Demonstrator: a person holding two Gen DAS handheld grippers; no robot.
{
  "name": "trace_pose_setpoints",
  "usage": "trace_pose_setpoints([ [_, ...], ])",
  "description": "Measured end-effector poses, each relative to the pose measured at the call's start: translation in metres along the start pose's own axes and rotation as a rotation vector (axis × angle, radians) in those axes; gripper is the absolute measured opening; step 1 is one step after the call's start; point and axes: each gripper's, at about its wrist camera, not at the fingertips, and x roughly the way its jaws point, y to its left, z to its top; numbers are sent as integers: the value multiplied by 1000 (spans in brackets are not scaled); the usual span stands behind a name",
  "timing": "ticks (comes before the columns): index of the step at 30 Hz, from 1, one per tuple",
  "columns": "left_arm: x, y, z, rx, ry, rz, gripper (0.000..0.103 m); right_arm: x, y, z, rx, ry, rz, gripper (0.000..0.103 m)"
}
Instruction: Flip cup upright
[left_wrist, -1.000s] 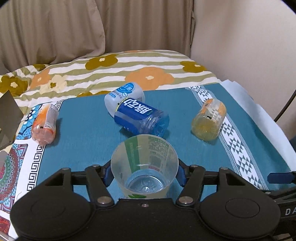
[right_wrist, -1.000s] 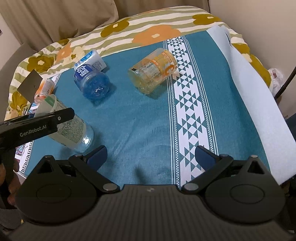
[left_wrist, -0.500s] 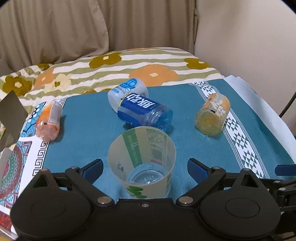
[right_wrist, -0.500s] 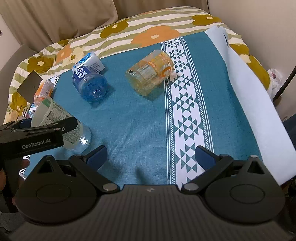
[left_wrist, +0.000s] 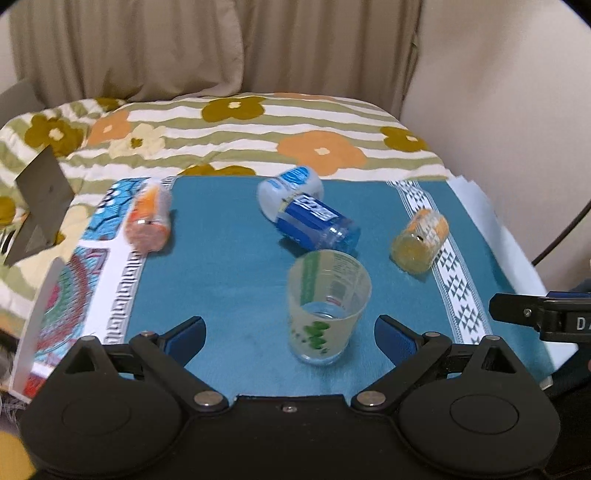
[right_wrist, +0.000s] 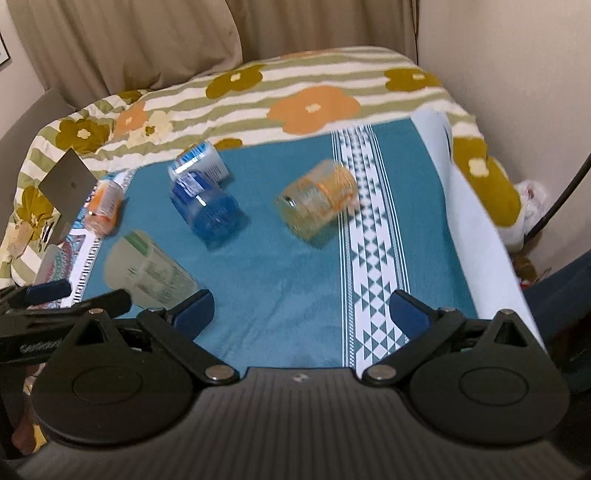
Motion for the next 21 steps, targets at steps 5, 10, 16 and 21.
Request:
trace_pose_setpoints([
  [5, -33, 24, 9, -4, 6, 28, 100, -23, 22, 10, -24, -1, -40, 103],
  [10, -48, 38, 7, 5, 34, 44, 100, -35, 39, 11, -34, 13, -67, 103],
  [16, -48, 51, -7, -11, 64, 45, 100, -39, 51, -5, -37, 18, -85, 103],
  [21, -52, 51, -13, 2, 59, 52, 100, -41, 54, -13, -34, 26, -98, 103],
])
